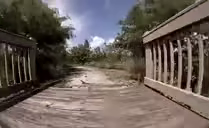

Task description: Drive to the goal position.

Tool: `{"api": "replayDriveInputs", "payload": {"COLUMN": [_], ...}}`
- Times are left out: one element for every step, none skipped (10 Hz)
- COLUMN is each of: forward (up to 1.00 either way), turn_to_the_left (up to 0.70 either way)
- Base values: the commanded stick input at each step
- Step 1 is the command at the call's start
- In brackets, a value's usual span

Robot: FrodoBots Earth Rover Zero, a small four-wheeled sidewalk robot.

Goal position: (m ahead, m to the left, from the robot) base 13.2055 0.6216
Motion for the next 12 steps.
{"api": "replayDriveInputs", "payload": {"forward": [0.85, 0.85, 0.85, 0.85, 0.84, 0.84, 0.84, 0.84, 0.84, 0.84, 0.84, 0.84], "turn_to_the_left": [0.0, 0.0, 0.0, 0.0, 0.0, 0.0, 0.0, 0.0, 0.23, 0.34, 0.13, 0.0]}}
